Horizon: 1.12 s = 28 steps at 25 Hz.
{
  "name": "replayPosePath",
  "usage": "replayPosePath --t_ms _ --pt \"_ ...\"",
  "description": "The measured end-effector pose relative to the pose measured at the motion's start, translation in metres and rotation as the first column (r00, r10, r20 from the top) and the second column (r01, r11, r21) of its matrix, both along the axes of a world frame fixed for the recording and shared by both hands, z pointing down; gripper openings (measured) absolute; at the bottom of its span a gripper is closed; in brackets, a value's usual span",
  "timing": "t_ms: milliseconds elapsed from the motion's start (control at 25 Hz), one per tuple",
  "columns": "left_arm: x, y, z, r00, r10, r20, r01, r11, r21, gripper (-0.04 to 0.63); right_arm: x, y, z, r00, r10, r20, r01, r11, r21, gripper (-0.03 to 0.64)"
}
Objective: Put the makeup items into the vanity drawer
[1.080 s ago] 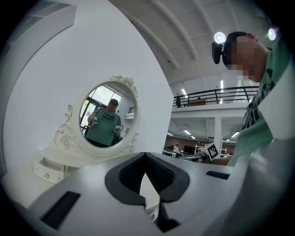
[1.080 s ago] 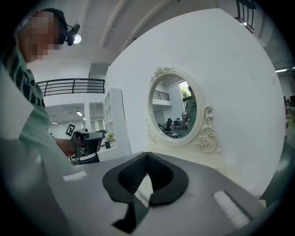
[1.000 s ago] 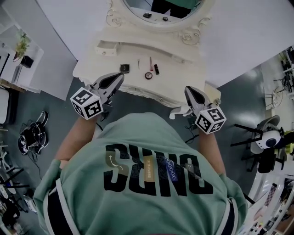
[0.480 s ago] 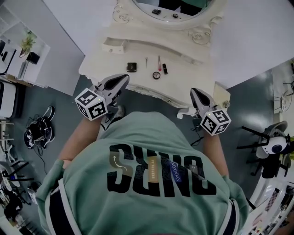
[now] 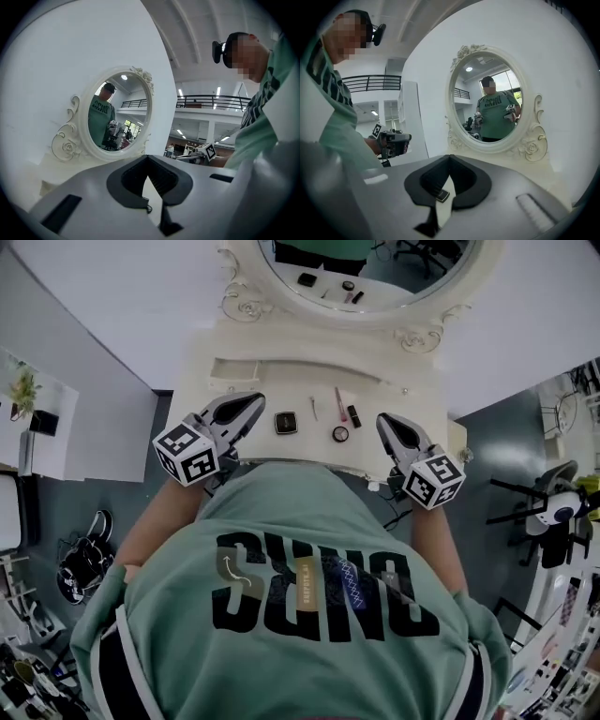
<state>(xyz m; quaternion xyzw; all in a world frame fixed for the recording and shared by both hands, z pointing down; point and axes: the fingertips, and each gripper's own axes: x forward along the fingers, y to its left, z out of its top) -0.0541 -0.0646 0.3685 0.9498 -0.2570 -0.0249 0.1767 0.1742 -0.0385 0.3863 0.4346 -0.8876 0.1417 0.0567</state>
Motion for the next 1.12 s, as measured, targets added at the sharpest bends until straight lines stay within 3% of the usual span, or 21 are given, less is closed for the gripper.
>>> replayPosePath --t_ms 280,480,760,960,1120 --pt "-0.027 -0.062 0.004 0.994 0.104 0.026 -0.103 0.994 -0.023 0.002 -0.036 -0.044 0.009 0.998 0.068 -0.018 -0.069 0.997 -0.045 0.011" --pt "-0.003 -0.077 0.023 0.995 0.095 0.019 -0.093 0.994 -0.060 0.002 -0.013 -0.058 0.026 0.998 0.058 -0.025 -0.060 0.994 -0.091 0.011" --pt "0.054 -0.080 0.038 1.000 0.023 0.014 -0.021 0.993 -0.112 0.002 0.025 -0.084 0.046 0.997 -0.057 -0.050 0.051 0.992 -0.118 0.011" --pt "0.075 -0.077 0.048 0.999 -0.018 0.032 0.022 0.991 -0.133 0.002 0.024 -0.084 0.067 0.987 -0.145 -0.066 0.135 0.981 -0.140 0.012" --pt "0.082 -0.074 0.063 0.998 -0.012 0.059 0.021 0.987 -0.157 0.002 0.020 -0.080 0.088 0.977 -0.191 -0.092 0.172 0.968 -0.184 0.061"
